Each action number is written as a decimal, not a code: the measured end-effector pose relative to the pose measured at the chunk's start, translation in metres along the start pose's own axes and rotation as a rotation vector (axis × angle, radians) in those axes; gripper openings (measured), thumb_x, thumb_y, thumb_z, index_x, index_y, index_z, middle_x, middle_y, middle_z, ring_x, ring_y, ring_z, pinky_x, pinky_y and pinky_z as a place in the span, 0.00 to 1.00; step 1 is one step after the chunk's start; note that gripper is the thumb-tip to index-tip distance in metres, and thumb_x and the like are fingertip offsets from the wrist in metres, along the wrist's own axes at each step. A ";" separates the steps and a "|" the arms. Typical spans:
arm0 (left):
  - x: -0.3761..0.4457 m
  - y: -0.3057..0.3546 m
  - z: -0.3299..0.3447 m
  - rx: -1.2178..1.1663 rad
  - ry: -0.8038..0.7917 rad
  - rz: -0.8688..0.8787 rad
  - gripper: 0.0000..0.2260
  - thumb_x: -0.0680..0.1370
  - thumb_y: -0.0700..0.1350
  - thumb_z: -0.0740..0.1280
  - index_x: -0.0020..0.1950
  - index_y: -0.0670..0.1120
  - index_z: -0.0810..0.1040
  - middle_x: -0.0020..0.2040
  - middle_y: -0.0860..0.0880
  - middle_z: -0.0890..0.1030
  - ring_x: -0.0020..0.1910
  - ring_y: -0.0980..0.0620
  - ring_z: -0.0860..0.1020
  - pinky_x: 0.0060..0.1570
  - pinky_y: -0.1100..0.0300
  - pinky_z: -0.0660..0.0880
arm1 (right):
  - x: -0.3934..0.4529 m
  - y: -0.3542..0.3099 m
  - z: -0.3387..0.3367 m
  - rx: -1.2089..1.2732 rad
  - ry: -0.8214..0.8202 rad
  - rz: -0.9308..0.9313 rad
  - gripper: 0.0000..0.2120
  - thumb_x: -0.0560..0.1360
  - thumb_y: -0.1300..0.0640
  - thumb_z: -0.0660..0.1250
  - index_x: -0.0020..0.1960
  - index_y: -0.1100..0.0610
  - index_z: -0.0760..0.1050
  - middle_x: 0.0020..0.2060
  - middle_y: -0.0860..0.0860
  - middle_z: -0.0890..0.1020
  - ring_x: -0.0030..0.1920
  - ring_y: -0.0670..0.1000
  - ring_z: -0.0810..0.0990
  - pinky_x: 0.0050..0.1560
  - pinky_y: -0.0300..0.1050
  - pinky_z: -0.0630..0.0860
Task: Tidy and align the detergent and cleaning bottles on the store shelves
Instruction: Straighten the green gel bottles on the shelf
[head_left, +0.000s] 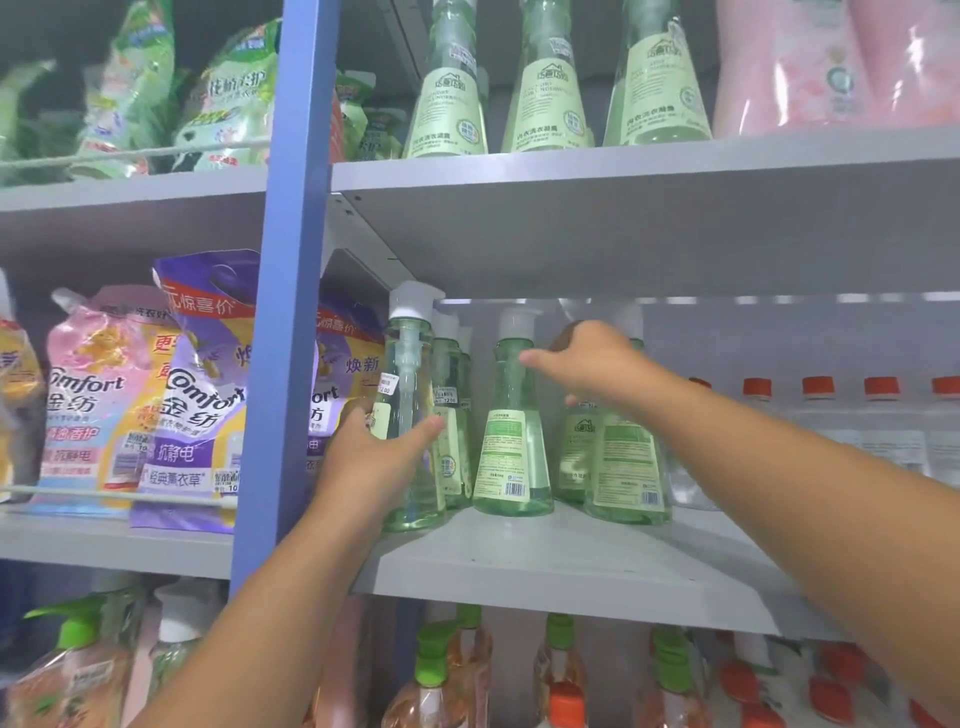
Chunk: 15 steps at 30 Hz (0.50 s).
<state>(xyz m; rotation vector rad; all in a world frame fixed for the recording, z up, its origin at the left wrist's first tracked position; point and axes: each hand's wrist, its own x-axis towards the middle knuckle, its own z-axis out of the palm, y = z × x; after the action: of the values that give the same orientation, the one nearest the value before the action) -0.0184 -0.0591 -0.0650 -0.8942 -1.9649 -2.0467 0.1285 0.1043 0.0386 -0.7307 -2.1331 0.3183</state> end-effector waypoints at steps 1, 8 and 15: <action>0.000 0.000 0.000 0.003 -0.002 0.001 0.42 0.72 0.62 0.76 0.80 0.54 0.61 0.78 0.49 0.68 0.74 0.44 0.69 0.61 0.48 0.70 | 0.003 -0.006 0.011 -0.045 -0.087 0.063 0.26 0.75 0.31 0.68 0.42 0.56 0.71 0.36 0.52 0.81 0.36 0.51 0.81 0.31 0.43 0.69; 0.000 -0.001 0.002 0.066 -0.033 0.009 0.40 0.75 0.65 0.71 0.81 0.55 0.58 0.78 0.51 0.68 0.73 0.44 0.70 0.65 0.45 0.69 | 0.022 -0.005 0.056 0.144 -0.009 0.163 0.36 0.69 0.31 0.74 0.59 0.61 0.74 0.48 0.53 0.82 0.41 0.51 0.81 0.33 0.42 0.74; 0.002 -0.002 0.003 -0.025 -0.042 -0.034 0.29 0.76 0.53 0.66 0.77 0.58 0.65 0.58 0.58 0.73 0.55 0.48 0.72 0.54 0.51 0.67 | 0.014 0.010 0.048 0.311 -0.149 0.155 0.38 0.72 0.33 0.71 0.69 0.60 0.72 0.58 0.51 0.78 0.54 0.54 0.78 0.49 0.46 0.70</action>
<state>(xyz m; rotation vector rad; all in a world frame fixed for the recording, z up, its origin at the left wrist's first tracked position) -0.0200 -0.0557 -0.0661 -0.9217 -1.9939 -2.0918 0.0876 0.1221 0.0135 -0.7078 -2.1008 0.7905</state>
